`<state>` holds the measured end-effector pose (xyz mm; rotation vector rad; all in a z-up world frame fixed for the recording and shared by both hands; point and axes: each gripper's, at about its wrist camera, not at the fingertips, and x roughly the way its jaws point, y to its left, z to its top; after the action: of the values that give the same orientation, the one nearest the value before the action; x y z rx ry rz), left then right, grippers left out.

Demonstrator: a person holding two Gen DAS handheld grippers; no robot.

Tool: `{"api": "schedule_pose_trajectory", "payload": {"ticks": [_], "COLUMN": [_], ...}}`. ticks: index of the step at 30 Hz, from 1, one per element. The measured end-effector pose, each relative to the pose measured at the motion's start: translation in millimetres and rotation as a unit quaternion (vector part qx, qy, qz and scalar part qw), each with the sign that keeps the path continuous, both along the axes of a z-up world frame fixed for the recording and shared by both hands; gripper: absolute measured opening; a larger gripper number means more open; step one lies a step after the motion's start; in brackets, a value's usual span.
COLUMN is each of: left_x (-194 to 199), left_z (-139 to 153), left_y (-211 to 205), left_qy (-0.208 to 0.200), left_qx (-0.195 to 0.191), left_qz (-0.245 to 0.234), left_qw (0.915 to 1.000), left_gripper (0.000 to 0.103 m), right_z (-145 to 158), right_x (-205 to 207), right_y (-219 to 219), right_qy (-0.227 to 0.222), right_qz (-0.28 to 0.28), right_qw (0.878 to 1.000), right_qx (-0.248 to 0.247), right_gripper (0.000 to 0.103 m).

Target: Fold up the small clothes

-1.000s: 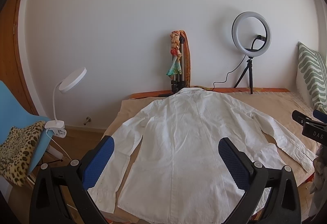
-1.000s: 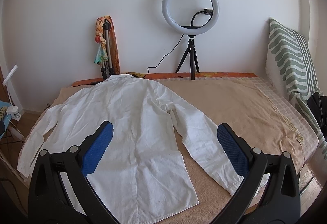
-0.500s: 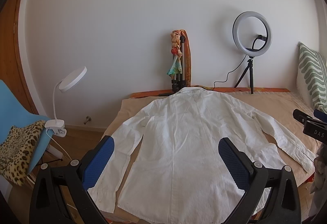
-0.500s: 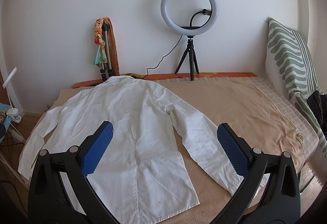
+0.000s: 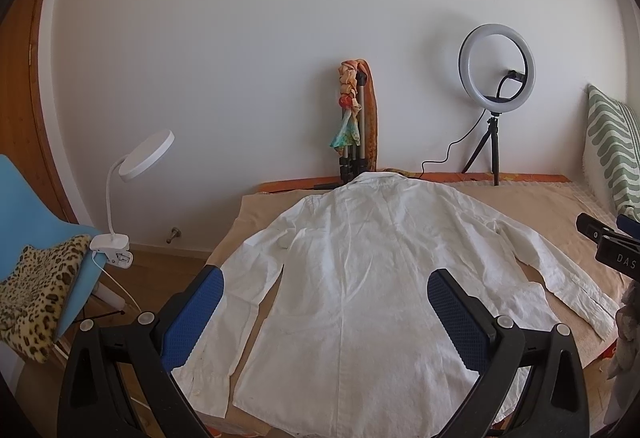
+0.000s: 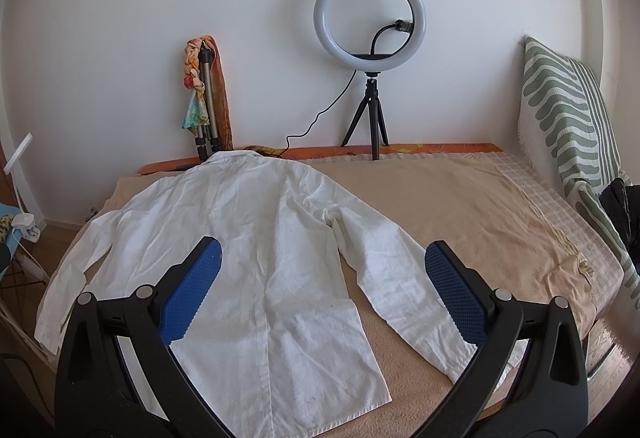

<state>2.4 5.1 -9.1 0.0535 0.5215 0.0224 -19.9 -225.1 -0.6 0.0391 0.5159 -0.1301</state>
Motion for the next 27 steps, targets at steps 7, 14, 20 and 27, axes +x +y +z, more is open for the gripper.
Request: {"api": "schedule_pose_trajectory", "payload": {"ticks": [7,14,20,27], "left_x": [0.7,1.1,2.5,4.2], "left_z": [1.1,0.5,-0.2,-2.1], "left_y": [1.4,1.9,3.3,5.2], "left_qy": [0.001,0.002,0.005,0.006], "left_qx": [0.001,0.002,0.003,0.006], "left_qz": [0.002,0.003,0.005,0.007], "left_qw": [1.0000,1.0000,1.0000,0.9999], "left_gripper": [0.103,0.103,0.103,0.103], "right_z": [0.2,2.0,1.2,1.0], "right_x": [-1.5,-1.6,-2.6,-2.9], "right_y": [0.1,-0.5,-1.8,-1.5], "right_qy": [-0.001,-0.006,-0.008,-0.008], "right_qz": [-0.001,-0.003,-0.005,-0.005], "right_qw": [1.000,1.000,1.000,1.000], "right_qx": [-0.002,0.000,0.000,0.000], "right_gripper": [0.103,0.103,0.103,0.103]}}
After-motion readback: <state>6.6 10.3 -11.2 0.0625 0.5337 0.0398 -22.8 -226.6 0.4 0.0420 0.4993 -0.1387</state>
